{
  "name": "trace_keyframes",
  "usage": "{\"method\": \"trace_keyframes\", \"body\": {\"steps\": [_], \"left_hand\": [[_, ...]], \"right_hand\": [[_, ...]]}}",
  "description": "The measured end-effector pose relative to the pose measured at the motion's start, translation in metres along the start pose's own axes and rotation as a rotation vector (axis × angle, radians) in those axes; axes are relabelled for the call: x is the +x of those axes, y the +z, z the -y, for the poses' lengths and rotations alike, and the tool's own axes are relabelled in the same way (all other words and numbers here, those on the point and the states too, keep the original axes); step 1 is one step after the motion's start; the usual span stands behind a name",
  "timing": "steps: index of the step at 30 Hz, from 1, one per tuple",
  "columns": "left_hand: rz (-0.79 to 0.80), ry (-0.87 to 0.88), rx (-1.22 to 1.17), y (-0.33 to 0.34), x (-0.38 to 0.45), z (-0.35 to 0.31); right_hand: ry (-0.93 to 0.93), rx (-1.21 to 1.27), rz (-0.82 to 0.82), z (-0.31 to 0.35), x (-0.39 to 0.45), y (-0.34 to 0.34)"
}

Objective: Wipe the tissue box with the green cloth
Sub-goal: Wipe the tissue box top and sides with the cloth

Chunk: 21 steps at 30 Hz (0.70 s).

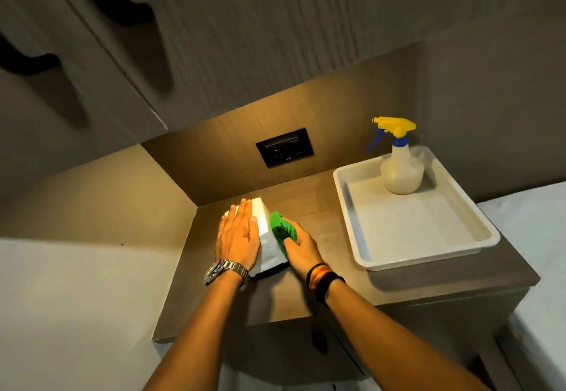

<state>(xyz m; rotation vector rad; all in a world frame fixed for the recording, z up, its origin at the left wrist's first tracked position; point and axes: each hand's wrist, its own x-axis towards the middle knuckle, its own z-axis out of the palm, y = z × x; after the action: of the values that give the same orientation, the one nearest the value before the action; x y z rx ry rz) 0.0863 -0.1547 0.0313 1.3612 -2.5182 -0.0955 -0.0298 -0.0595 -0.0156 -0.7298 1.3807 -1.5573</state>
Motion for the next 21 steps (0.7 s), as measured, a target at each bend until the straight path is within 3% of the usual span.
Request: {"method": "trace_keyframes", "body": {"steps": [5,10,15,21], "left_hand": [[0.036,0.010,-0.027,0.000,0.001,0.008],[0.043,0.031,-0.078,0.000,0.001,0.013],[0.089,0.026,-0.053,-0.007,0.003,0.004],[0.032,-0.027,-0.037,-0.004,0.001,-0.012]], "right_hand": [[0.000,0.024,0.048,0.025,0.033,0.002],[-0.148,0.012,0.073,-0.003,-0.011,0.004],[-0.133,-0.079,0.058,-0.011,-0.035,-0.004],[-0.134,-0.502,0.027,0.004,-0.032,-0.002]]}}
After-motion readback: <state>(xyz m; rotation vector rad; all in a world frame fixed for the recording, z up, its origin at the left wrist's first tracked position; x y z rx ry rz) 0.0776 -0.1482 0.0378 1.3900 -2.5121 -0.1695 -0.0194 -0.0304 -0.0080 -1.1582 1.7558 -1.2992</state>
